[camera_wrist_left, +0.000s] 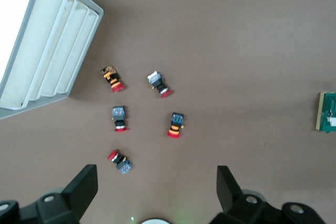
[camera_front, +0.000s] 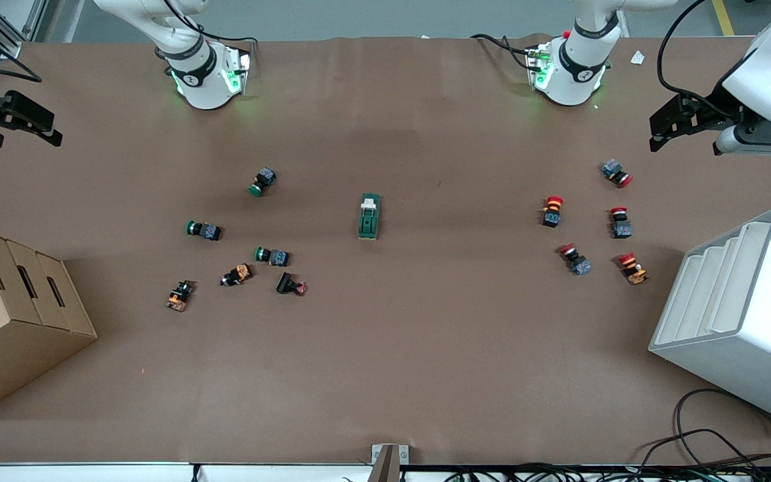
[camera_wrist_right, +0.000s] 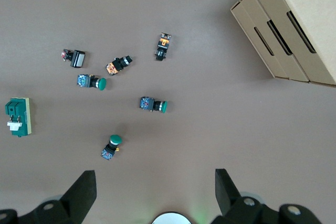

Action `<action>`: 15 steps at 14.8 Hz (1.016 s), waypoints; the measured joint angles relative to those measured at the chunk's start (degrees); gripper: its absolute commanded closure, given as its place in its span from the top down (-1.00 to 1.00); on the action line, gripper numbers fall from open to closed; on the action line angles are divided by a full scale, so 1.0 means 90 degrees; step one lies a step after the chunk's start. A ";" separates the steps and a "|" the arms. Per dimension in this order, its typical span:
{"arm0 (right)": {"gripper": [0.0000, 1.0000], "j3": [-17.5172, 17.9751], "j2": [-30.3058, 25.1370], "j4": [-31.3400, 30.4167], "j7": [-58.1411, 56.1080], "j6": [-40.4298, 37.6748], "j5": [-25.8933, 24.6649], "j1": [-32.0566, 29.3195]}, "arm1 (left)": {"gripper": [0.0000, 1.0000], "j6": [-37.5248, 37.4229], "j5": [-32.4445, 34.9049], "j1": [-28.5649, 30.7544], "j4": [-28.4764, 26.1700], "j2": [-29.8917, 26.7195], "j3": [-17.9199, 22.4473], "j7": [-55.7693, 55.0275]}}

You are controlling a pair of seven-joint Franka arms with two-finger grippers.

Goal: Close load switch with both arms
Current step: 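Move the left gripper over the green load switch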

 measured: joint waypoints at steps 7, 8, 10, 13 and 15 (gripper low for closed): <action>1.00 0.0002 -0.0002 0.0000 -0.0022 -0.0003 -0.0088 0.0000 | 1.00 -0.0083 0.0007 -0.0084 0.0089 0.0180 -0.0062 -0.0003; 1.00 0.0003 -0.0002 0.0000 -0.0025 -0.0003 -0.0104 0.0000 | 1.00 -0.0083 0.0007 -0.0100 0.0157 0.0285 -0.0148 -0.0037; 1.00 0.0006 -0.0005 0.0009 -0.0027 -0.0003 -0.0117 0.0001 | 1.00 -0.0081 0.0007 -0.0116 0.0269 0.0467 -0.0443 -0.0220; 1.00 0.0009 -0.0008 0.0145 -0.0027 0.0003 -0.0123 0.0002 | 1.00 -0.0066 0.0008 -0.0144 0.0317 0.0636 -0.1209 -0.0877; 1.00 0.0008 -0.0007 0.0229 -0.0027 0.0002 -0.0128 0.0002 | 1.00 0.0011 0.0050 -0.0197 0.0310 0.0861 -0.1914 -0.1432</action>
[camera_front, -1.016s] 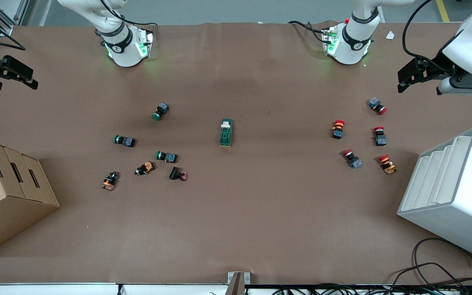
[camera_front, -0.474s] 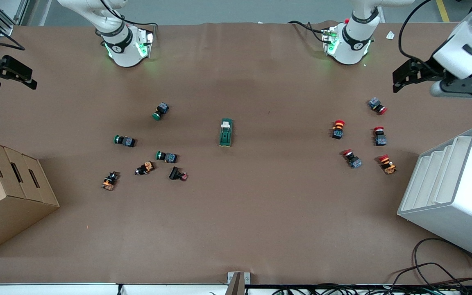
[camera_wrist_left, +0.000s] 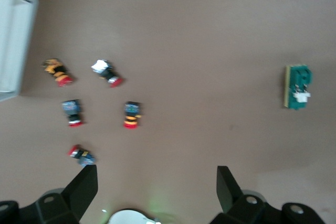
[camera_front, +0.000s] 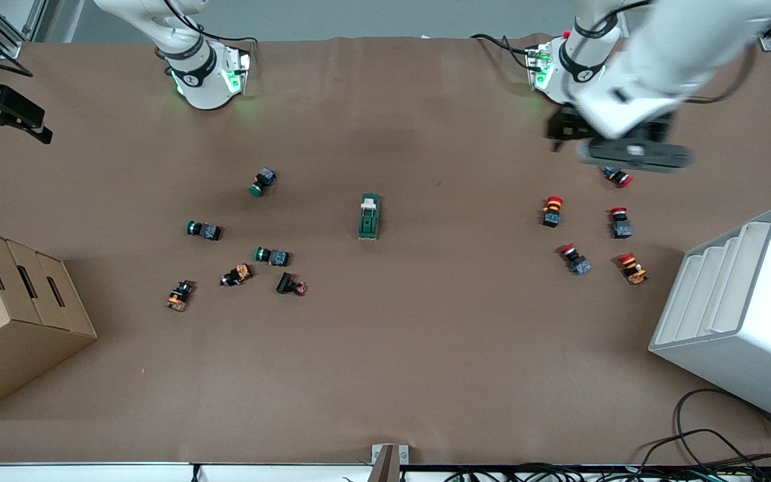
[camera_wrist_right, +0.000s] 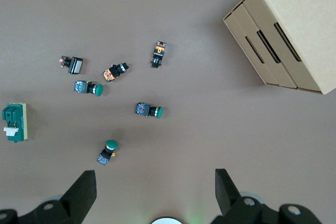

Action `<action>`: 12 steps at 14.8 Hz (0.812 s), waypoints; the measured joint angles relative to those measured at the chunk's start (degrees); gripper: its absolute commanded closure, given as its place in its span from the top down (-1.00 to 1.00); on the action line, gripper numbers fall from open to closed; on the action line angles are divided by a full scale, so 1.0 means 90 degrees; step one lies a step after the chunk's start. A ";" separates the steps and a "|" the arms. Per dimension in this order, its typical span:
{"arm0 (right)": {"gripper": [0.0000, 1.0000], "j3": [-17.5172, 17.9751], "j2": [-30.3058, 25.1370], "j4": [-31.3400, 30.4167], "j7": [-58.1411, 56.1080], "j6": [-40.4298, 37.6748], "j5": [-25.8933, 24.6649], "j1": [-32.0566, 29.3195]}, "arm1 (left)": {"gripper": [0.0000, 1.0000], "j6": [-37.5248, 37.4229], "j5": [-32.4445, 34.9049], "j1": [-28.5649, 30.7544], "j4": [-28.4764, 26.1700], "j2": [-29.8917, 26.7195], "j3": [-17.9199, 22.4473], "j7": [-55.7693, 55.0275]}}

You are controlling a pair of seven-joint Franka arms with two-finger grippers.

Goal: Close load switch with both arms
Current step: 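Move the left gripper over the green load switch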

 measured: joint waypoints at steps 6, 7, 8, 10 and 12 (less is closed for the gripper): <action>1.00 0.0018 0.0022 0.0056 -0.0001 -0.0042 -0.0075 0.0004 | 1.00 0.1767 0.0722 -0.1352 -0.0436 0.0768 -0.0664 -0.1781; 1.00 0.0022 0.0024 0.0056 -0.0001 -0.0101 -0.0076 0.0005 | 1.00 0.2038 0.0929 -0.1574 -0.0527 0.0884 -0.0668 -0.1992; 1.00 0.0024 0.0024 0.0056 0.0000 -0.0150 -0.0076 0.0006 | 1.00 0.2208 0.1179 -0.1799 -0.0586 0.1017 -0.0671 -0.2331; 1.00 0.0028 0.0025 0.0056 0.0000 -0.0182 -0.0076 0.0007 | 1.00 0.2372 0.1969 -0.2372 -0.0639 0.1356 -0.0678 -0.3378; 1.00 0.0024 0.0026 0.0057 0.0003 -0.0183 -0.0077 0.0007 | 1.00 0.2470 0.2927 -0.3165 -0.0724 0.1853 -0.0684 -0.4870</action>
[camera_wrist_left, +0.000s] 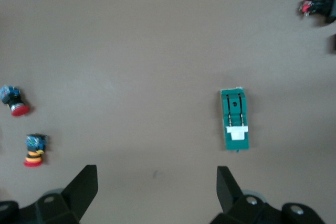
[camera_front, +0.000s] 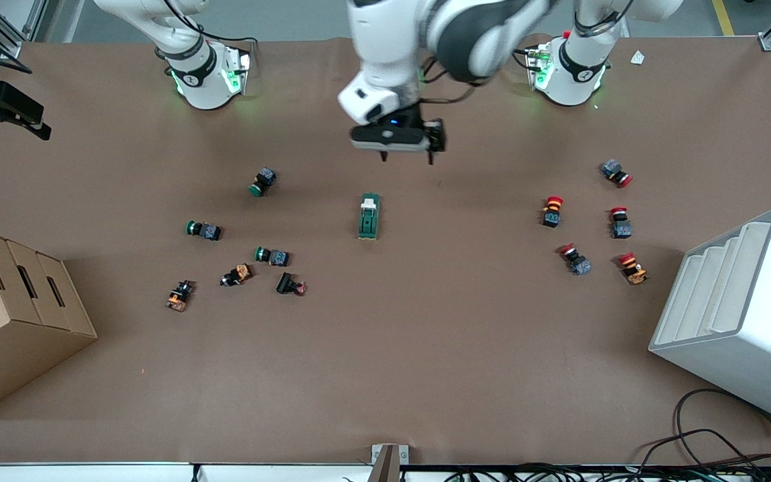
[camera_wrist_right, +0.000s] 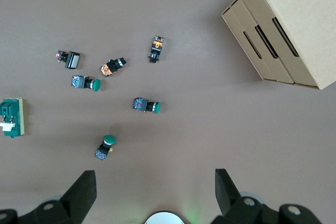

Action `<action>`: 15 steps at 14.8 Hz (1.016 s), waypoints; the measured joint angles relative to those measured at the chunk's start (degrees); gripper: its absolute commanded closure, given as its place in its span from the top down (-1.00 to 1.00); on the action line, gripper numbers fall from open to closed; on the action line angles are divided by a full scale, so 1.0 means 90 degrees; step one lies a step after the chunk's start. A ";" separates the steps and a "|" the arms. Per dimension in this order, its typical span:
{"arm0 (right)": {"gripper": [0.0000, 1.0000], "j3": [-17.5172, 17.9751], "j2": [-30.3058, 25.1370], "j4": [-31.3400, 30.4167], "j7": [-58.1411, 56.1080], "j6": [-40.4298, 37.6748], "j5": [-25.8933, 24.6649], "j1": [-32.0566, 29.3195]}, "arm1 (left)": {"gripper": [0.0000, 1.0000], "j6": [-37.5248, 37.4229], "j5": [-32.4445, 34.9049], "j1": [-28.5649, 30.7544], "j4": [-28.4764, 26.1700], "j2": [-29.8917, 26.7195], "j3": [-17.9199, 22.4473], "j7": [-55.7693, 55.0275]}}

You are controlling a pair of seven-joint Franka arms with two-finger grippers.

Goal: Close load switch with both arms
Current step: 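Move the left gripper over the green load switch, then lower the left gripper onto the switch base while the right gripper approaches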

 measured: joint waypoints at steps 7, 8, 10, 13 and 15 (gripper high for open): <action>1.00 -0.0025 0.0644 -0.0016 0.0001 -0.0121 -0.0001 -0.0004 | 0.96 0.0526 0.2475 -0.1332 -0.0075 0.1663 0.0006 -0.3386; 1.00 -0.0037 0.0814 0.0000 0.0001 -0.0113 -0.0007 -0.0005 | 0.95 0.0527 0.2830 -0.1399 -0.0097 0.1748 0.0007 -0.3680; 1.00 -0.0056 0.1136 0.0050 0.0001 -0.0072 -0.0021 -0.0009 | 0.92 0.0533 0.3592 -0.1506 -0.0183 0.1932 0.0005 -0.4430; 1.00 -0.0053 0.1401 0.0093 0.0210 0.0054 0.0053 -0.0005 | 0.96 0.0776 0.4635 -0.1557 -0.0432 0.2235 0.0006 -0.5558; 1.00 -0.0025 0.1471 -0.0016 0.1028 0.0212 0.0455 0.0063 | 0.97 0.0946 0.5391 -0.1545 -0.0712 0.2337 0.0014 -0.6234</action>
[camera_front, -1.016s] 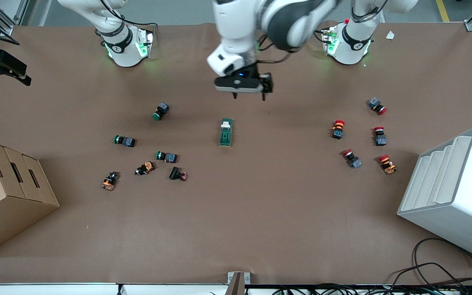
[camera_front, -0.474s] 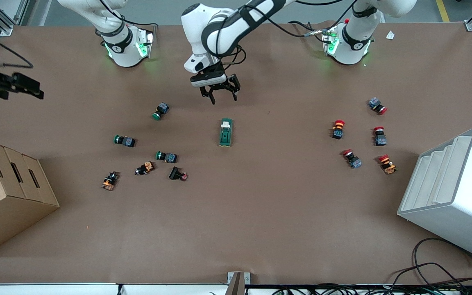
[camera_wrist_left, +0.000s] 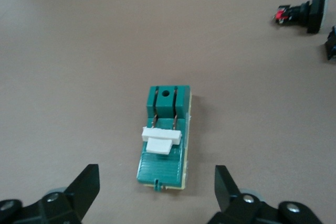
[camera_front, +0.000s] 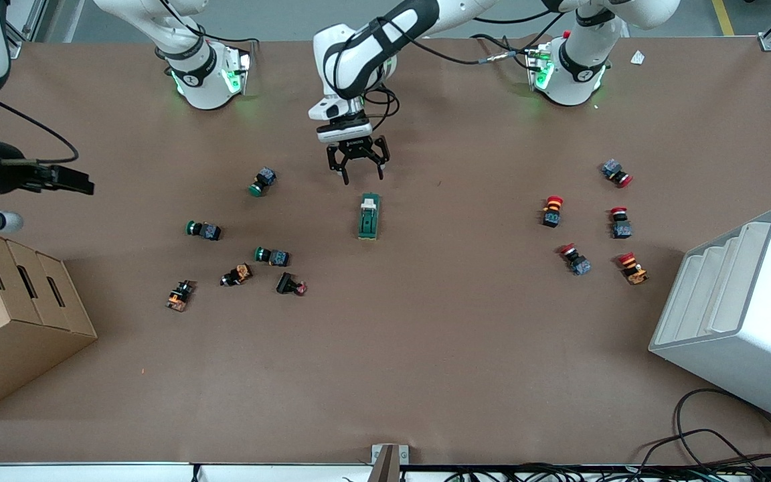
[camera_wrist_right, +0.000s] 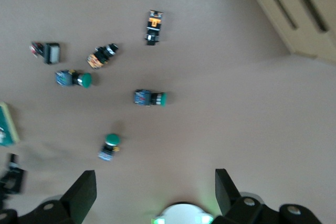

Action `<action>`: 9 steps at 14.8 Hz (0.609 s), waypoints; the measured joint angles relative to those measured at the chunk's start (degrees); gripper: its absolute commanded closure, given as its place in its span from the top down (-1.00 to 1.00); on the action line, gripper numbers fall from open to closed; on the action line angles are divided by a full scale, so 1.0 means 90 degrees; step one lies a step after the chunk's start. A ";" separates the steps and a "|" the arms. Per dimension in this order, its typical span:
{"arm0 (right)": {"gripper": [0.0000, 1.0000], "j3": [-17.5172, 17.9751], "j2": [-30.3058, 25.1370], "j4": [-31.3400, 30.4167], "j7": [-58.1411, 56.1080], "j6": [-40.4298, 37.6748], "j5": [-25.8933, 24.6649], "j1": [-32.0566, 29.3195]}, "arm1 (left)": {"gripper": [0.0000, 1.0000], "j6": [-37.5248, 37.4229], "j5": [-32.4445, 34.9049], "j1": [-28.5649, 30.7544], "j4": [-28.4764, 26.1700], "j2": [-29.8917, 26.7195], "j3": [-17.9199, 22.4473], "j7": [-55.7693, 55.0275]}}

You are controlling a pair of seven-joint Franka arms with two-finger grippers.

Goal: Close load switch with both arms
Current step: 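Lower the left gripper onto the switch base while the right gripper approaches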

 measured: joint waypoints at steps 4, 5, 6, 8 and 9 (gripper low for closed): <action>1.00 0.0071 0.0037 -0.0737 0.1899 0.0942 0.0680 0.0795 | 0.95 0.0083 0.1479 0.0026 -0.0266 0.0262 0.0059 -0.1439; 1.00 0.0087 0.0044 -0.1004 0.2374 0.1306 0.0894 0.1035 | 0.95 0.0084 0.1756 0.0054 -0.0271 0.0360 0.0088 -0.1681; 1.00 0.0102 0.0052 -0.1280 0.2812 0.1707 0.1113 0.1275 | 0.95 0.0089 0.1898 0.0098 -0.0273 0.0437 0.0103 -0.1790; 1.00 0.0120 0.0064 -0.1895 0.3555 0.2653 0.1493 0.1818 | 0.95 0.0111 0.1983 0.0168 -0.0284 0.0505 0.0103 -0.1829; 1.00 0.0128 0.0071 -0.2241 0.3896 0.3204 0.1600 0.2119 | 0.95 0.0116 0.1991 0.0179 -0.0304 0.0510 0.0103 -0.1851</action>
